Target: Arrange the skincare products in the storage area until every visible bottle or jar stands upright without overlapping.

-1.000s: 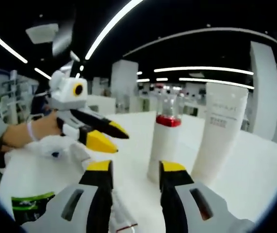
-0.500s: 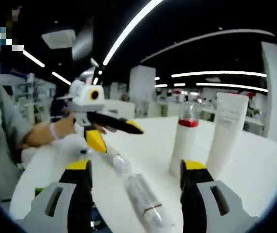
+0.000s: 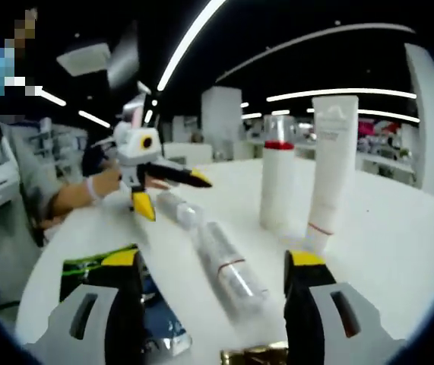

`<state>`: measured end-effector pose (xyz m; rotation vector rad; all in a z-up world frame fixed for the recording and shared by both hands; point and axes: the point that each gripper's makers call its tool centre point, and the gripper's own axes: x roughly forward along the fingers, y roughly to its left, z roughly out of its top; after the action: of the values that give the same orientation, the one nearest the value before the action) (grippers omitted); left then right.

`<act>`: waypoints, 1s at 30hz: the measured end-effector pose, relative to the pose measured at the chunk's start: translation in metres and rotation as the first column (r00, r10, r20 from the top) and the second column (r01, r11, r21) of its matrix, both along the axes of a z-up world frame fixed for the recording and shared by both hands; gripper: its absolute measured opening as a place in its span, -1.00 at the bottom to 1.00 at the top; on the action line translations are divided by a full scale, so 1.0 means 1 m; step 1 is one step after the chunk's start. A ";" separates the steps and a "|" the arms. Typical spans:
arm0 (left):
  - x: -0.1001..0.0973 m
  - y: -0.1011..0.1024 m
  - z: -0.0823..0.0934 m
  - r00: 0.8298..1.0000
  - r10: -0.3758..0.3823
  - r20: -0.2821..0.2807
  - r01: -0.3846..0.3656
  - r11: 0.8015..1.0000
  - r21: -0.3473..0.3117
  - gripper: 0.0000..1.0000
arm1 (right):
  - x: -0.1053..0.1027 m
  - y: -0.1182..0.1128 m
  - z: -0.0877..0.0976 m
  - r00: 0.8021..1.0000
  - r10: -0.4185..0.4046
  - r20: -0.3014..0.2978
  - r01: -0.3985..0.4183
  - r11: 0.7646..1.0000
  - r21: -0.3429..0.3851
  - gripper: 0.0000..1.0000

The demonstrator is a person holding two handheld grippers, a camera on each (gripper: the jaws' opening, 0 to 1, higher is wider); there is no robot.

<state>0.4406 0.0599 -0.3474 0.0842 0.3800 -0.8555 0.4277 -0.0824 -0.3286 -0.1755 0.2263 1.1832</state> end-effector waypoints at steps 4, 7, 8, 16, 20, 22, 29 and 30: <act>-0.001 -0.001 -0.001 1.000 -0.007 -0.017 0.007 1.000 -0.008 0.54 | 0.007 -0.005 -0.006 0.999 -0.041 0.014 0.042 0.998 -0.040 0.36; -0.004 -0.006 -0.005 1.000 -0.012 -0.004 0.012 0.999 0.030 0.37 | 0.009 -0.008 -0.010 0.998 -0.058 -0.021 0.057 0.998 -0.040 0.31; -0.004 -0.007 -0.006 1.000 -0.013 0.000 0.013 0.999 0.039 0.32 | 0.009 -0.008 -0.010 0.998 -0.060 -0.023 0.059 0.997 -0.041 0.28; -0.001 -0.012 -0.012 0.998 0.011 0.070 -0.019 0.993 0.117 0.31 | 0.007 -0.013 -0.010 0.998 -0.069 -0.009 0.068 0.995 -0.072 0.18; 0.000 -0.013 -0.006 0.997 0.024 0.070 -0.029 0.997 0.077 0.17 | 0.011 -0.019 -0.010 0.996 -0.083 -0.022 0.081 0.994 -0.067 0.08; 0.001 -0.012 -0.003 0.996 0.034 0.081 -0.039 0.997 0.066 0.15 | 0.012 -0.021 -0.012 0.996 -0.087 -0.032 0.085 0.994 -0.067 0.03; 0.001 -0.010 -0.004 0.996 0.039 0.076 -0.043 0.997 0.058 0.05 | 0.012 -0.020 -0.021 0.994 -0.090 -0.058 0.086 0.993 -0.079 -0.14; 0.000 -0.010 -0.005 0.997 0.037 0.073 -0.042 0.997 0.060 0.05 | 0.012 -0.020 -0.025 0.994 -0.093 -0.060 0.087 0.992 -0.092 -0.17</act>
<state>0.4411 0.0496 -0.3522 0.1630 0.3396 -0.7995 0.4401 -0.1021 -0.3532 -0.2037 0.3411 1.0910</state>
